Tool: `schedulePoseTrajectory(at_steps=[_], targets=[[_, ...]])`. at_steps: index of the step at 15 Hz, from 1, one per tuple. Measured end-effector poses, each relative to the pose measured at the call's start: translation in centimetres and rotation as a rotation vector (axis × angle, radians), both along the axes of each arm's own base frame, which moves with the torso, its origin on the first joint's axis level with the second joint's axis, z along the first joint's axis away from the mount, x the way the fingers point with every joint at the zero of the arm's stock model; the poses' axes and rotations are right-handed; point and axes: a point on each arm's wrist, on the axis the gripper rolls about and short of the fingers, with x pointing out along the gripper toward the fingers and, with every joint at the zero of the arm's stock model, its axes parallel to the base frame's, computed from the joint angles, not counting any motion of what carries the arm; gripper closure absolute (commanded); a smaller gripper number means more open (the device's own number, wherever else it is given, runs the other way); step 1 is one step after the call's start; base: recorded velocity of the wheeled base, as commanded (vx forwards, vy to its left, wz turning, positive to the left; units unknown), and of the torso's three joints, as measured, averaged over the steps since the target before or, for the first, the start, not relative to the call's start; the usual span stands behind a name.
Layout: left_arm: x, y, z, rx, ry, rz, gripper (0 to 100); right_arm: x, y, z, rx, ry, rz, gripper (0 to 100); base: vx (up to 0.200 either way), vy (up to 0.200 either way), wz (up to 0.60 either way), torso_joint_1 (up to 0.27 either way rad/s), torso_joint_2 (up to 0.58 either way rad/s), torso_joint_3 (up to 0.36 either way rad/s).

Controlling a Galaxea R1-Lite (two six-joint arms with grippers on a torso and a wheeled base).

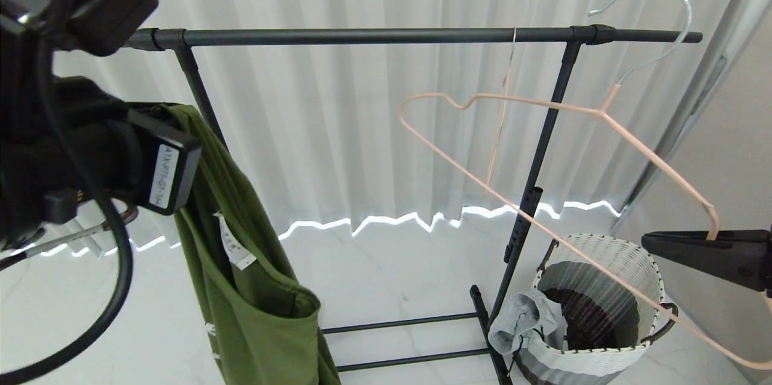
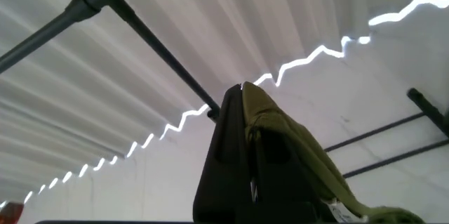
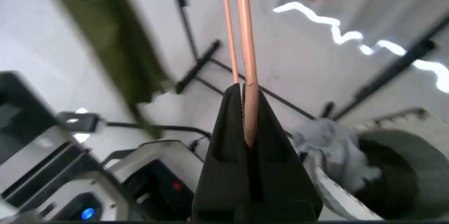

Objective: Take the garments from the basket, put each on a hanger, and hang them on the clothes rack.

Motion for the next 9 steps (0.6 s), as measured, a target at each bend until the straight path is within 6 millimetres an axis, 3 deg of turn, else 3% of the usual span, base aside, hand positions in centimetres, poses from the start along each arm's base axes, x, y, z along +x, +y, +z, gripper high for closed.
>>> schedulePoseTrajectory(at_steps=[6,9], targets=[[7.3,-4.6,2.6,-0.088,-0.036,0.082,100,0.4,2.1,-0.2,0.035,0.013,0.165,100,0.000,0.000,0.00,0.000,0.00,0.000],[9.8,-6.4,2.3,-0.092,-0.032,0.095,100,0.4,2.5,-0.3,0.031,0.020,0.185,100,0.000,0.000,0.00,0.000,0.00,0.000]])
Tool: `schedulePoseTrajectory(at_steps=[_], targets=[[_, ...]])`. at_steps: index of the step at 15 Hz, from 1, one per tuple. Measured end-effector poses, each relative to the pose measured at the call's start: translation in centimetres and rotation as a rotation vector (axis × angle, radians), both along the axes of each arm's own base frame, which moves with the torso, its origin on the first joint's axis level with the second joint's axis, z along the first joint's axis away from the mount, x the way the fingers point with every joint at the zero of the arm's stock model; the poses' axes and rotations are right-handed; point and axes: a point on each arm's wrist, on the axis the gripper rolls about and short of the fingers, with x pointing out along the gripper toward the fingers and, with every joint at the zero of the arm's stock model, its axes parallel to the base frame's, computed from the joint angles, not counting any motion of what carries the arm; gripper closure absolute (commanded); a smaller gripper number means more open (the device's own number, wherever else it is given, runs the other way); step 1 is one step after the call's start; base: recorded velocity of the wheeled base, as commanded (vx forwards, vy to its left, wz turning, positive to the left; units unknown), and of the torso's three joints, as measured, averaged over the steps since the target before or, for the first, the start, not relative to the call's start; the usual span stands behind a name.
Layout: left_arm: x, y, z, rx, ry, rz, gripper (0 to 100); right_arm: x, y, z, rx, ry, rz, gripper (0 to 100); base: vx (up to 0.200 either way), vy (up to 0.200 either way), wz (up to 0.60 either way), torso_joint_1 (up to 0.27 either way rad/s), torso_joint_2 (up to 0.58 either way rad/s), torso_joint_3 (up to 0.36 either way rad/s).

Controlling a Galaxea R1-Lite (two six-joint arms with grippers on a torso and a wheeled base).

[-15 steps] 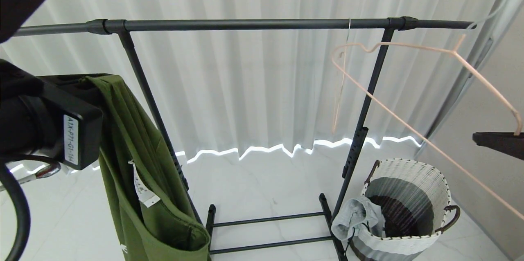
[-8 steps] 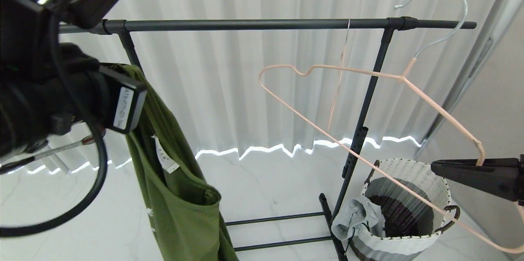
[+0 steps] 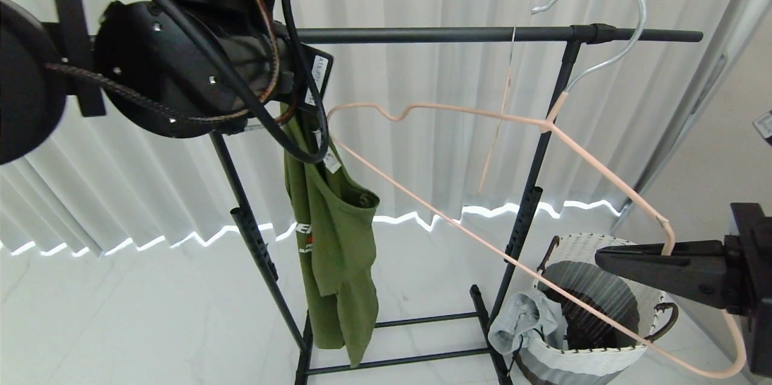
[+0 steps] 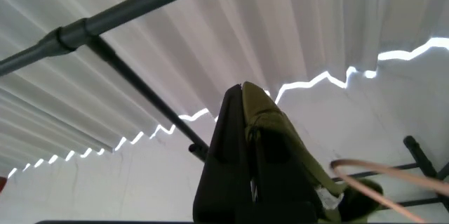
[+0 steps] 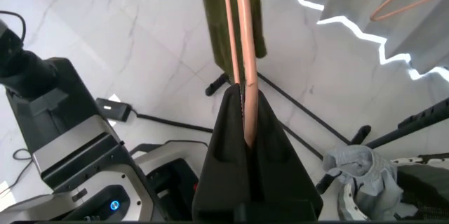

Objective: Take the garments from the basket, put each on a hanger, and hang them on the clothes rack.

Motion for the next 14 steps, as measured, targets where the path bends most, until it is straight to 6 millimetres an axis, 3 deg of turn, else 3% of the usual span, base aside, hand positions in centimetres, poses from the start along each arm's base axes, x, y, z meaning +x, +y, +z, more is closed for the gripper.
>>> schedulePoseTrajectory(at_steps=[6,14], targets=[[1.2,-0.9,-1.1,0.021,0.024,0.005,100,-0.1,0.1,0.0,0.003,0.001,0.017,100,0.000,0.000,0.00,0.000,0.00,0.000],[1.7,-0.7,-1.2,0.025,0.027,0.026,100,-0.9,0.3,0.0,0.008,0.001,0.073,100,0.000,0.000,0.00,0.000,0.00,0.000]])
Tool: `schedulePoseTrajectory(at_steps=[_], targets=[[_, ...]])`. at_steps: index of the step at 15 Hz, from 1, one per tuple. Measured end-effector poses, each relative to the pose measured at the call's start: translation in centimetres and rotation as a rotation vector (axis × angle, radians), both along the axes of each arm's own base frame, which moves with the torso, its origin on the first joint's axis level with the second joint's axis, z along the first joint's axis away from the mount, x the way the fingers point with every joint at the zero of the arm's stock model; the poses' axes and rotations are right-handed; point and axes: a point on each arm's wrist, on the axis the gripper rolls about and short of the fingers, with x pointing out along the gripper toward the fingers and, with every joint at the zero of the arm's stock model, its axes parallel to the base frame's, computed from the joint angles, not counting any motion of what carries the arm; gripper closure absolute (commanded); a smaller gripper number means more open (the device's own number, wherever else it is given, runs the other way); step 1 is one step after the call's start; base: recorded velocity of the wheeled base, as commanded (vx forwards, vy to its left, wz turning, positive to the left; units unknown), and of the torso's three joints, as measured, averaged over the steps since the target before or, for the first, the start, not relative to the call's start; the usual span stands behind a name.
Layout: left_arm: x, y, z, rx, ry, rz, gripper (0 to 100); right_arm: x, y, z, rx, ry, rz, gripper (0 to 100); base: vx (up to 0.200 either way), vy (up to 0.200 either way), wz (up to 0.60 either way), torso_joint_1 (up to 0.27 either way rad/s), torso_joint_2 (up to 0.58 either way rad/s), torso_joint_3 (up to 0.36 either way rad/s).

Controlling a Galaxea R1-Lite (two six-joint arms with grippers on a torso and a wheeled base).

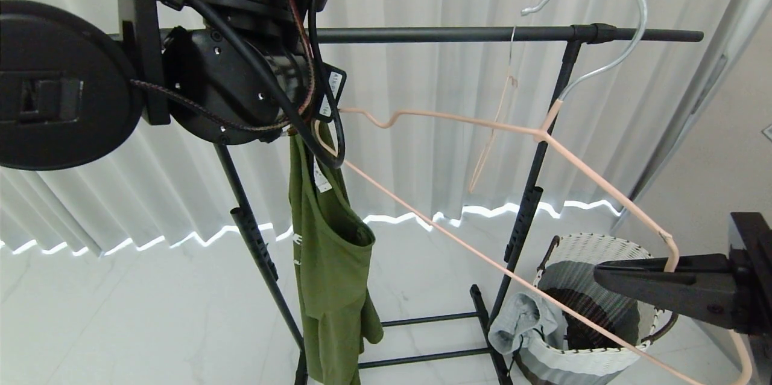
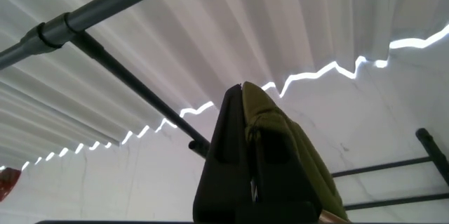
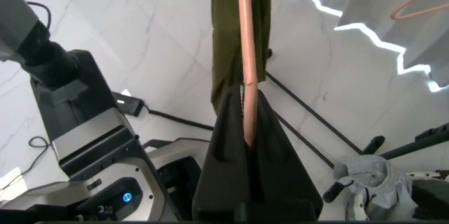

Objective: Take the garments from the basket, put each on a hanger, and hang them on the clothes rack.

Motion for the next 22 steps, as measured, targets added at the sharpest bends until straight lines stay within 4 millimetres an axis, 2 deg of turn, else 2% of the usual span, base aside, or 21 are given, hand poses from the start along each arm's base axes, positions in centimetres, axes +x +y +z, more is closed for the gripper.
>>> schedulePoseTrajectory(at_steps=[8,13,16,19,22], targets=[[-0.3,0.1,0.1,0.000,-0.003,-0.001,100,-0.1,-0.1,-0.2,-0.005,0.000,-0.003,100,0.000,0.000,0.00,0.000,0.00,0.000],[-2.0,-0.5,0.2,0.007,0.000,-0.047,100,1.7,1.6,-0.1,0.046,-0.039,-0.029,100,0.000,0.000,0.00,0.000,0.00,0.000],[-2.0,-0.1,0.1,0.010,-0.005,-0.005,100,2.7,2.2,-0.5,0.045,-0.039,-0.046,100,0.000,0.000,0.00,0.000,0.00,0.000],[-1.5,0.6,0.1,0.010,-0.008,0.041,100,2.0,1.4,-1.4,0.003,-0.005,-0.047,100,0.000,0.000,0.00,0.000,0.00,0.000],[-1.5,0.7,0.1,0.011,-0.007,0.045,100,1.2,0.5,-1.2,0.008,-0.009,-0.047,100,0.000,0.000,0.00,0.000,0.00,0.000]])
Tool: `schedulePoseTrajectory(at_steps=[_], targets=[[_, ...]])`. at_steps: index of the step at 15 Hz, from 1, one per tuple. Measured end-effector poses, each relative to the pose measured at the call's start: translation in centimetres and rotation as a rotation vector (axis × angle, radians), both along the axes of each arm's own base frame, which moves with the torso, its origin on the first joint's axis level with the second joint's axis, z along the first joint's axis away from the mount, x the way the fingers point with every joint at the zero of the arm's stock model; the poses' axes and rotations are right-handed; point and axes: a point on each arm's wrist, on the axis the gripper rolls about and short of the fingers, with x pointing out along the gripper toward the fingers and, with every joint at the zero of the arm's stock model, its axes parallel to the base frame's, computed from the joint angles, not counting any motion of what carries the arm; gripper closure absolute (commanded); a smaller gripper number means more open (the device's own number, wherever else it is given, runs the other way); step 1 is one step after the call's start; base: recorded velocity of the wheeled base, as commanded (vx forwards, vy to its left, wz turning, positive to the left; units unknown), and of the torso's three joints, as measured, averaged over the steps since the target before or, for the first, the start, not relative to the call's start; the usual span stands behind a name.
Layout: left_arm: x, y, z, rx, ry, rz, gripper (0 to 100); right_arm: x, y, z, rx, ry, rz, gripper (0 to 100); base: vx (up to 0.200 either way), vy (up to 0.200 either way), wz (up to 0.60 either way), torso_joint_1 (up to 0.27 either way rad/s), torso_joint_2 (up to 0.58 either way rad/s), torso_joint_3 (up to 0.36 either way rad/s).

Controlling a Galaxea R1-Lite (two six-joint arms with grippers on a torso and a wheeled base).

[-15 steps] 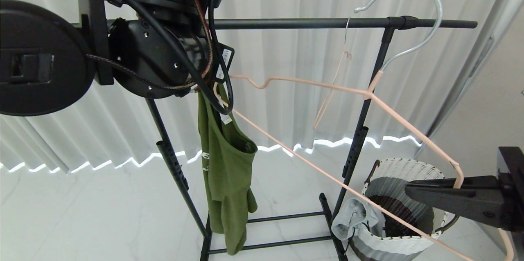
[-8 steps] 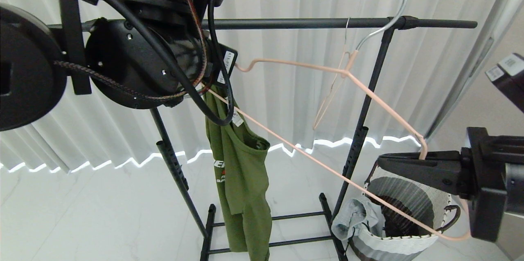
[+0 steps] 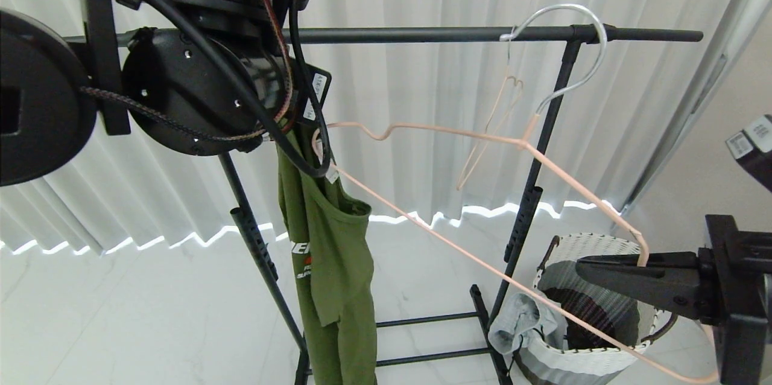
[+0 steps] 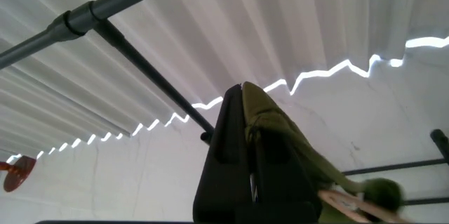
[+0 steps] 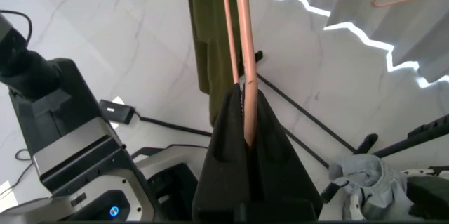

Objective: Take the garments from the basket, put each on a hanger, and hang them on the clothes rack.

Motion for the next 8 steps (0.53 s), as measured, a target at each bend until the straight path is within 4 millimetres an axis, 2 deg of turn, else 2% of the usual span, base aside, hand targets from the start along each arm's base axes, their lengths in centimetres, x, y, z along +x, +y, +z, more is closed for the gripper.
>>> schedulePoseTrajectory(at_steps=[8], targets=[[-0.44,-0.52,0.02,-0.001,-0.001,-0.023,100,-0.04,0.03,0.26,0.012,-0.011,0.006,100,0.000,0.000,0.00,0.000,0.00,0.000]])
